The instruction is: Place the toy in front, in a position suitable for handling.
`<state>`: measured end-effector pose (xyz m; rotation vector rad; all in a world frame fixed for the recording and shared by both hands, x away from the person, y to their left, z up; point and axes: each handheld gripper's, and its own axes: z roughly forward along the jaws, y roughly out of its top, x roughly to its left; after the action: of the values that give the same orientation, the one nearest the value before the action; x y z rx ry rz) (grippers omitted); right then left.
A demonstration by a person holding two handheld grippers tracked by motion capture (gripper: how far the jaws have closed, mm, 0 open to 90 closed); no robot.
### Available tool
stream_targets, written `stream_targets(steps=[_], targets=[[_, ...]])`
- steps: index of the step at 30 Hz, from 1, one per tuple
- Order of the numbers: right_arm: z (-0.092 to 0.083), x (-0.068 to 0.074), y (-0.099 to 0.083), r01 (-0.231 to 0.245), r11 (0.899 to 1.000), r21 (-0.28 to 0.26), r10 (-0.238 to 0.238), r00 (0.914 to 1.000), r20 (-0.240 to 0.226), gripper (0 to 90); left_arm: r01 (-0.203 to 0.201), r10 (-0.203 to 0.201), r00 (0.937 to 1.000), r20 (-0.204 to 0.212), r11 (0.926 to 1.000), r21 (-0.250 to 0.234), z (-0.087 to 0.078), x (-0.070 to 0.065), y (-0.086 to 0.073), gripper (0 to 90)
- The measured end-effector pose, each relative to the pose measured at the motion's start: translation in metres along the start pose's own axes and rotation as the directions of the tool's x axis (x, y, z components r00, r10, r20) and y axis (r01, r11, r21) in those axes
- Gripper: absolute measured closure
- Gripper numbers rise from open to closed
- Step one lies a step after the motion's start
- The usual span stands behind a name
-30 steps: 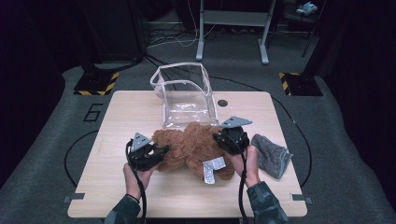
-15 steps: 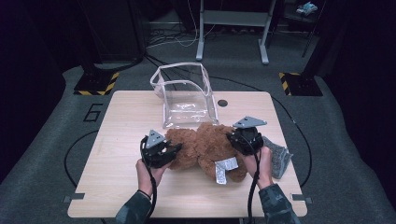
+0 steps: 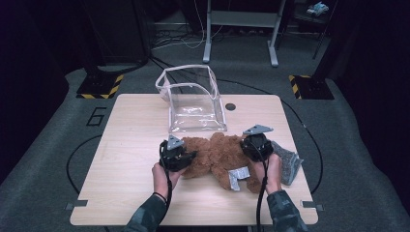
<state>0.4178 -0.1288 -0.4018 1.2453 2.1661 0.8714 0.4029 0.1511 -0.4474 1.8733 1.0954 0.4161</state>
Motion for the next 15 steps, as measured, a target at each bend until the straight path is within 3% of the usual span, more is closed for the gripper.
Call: stream_targets(steps=[3,5,7,10,15], targets=[[0.008,-0.002,-0.007,-0.018,1.0,0.015,0.018,0.9998,-0.002,83.5,-0.015,0.015,0.9999,-0.001,0.9999,0.002,0.001,-0.001,0.001,64.7],[0.013,-0.007,-0.013,-0.049,0.999,0.013,0.049,0.9986,-0.021,78.6,-0.034,0.034,0.9994,-0.01,0.9994,0.01,0.0,-0.003,0.003,61.0],[0.009,-0.011,-0.012,-0.071,0.997,0.0,0.071,0.997,-0.031,66.8,-0.032,0.032,0.9995,0.002,0.9995,0.01,-0.002,-0.002,0.004,54.9],[-0.002,-0.019,-0.013,-0.09,0.996,-0.027,0.09,0.9958,-0.017,40.0,-0.016,0.016,0.9999,-0.002,0.9998,-0.007,-0.007,0.0,0.002,40.7],[-0.026,-0.036,-0.031,-0.122,0.99,-0.072,0.12,0.9925,-0.022,18.7,0.002,-0.003,0.9999,-0.015,0.9992,-0.04,-0.021,0.005,0.002,24.6]])
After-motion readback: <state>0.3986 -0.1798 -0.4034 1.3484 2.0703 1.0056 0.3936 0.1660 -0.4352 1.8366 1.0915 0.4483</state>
